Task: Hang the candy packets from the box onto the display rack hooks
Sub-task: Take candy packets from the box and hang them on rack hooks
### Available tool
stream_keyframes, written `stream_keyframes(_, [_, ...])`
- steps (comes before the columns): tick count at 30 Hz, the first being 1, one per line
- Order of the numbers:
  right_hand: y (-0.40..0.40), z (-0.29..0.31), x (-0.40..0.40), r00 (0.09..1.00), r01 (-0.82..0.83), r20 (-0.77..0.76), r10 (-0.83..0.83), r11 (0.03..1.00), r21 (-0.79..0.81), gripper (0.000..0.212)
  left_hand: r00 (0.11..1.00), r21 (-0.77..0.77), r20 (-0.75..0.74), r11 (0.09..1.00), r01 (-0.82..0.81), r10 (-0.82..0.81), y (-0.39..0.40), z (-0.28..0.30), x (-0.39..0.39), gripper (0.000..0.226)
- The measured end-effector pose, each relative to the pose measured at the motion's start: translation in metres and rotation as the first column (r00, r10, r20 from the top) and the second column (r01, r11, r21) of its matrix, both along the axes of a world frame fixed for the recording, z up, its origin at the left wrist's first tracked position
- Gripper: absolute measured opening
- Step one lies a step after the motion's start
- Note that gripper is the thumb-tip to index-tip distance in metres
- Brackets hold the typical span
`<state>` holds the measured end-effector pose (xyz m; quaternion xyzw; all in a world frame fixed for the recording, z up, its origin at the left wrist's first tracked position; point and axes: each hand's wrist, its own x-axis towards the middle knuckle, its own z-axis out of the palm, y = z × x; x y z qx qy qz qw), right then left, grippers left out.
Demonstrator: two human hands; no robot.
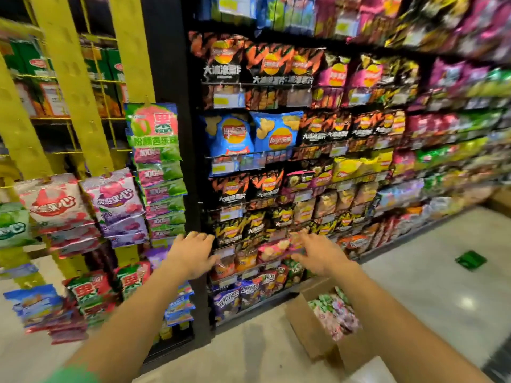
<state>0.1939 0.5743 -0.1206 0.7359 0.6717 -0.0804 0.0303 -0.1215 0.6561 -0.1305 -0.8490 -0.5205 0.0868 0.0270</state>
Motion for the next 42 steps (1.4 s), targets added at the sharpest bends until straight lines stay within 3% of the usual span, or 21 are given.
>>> stream_keyframes(5, [-0.038,-0.013,0.151,0.98,0.195,0.048,-0.193,0.98,-0.042,0.07,0.978,-0.015,-0.041,0.979,0.203,-0.204,0.013,-0.005,0.169,0.073])
stream_keyframes(11, [-0.066,-0.019,0.302,0.935,0.354,0.047,-0.352,0.933,-0.062,0.072,0.938,-0.045,0.012,0.936,0.348,-0.348,0.024,-0.012,0.34,0.073])
stream_keyframes(22, [-0.063,-0.058,0.442,0.905,0.425,0.039,-0.423,0.902,-0.077,0.073,0.869,-0.041,-0.044,0.87,0.491,-0.493,0.053,-0.048,0.539,0.071])
stream_keyframes(31, [0.031,-0.093,0.546,0.934,0.356,0.095,-0.344,0.914,-0.194,0.07,0.924,-0.236,-0.01,0.899,0.369,-0.382,0.124,-0.105,0.647,0.07])
stream_keyframes(37, [0.103,-0.119,0.584,0.978,0.206,0.102,-0.183,0.929,-0.307,0.073,0.951,-0.294,0.013,0.908,0.3,-0.31,0.169,-0.13,0.687,0.068])
stream_keyframes(42, [0.159,-0.137,0.612,0.996,0.079,0.058,-0.063,0.936,-0.342,0.072,0.988,-0.333,0.016,0.931,0.151,-0.155,0.197,-0.149,0.697,0.067])
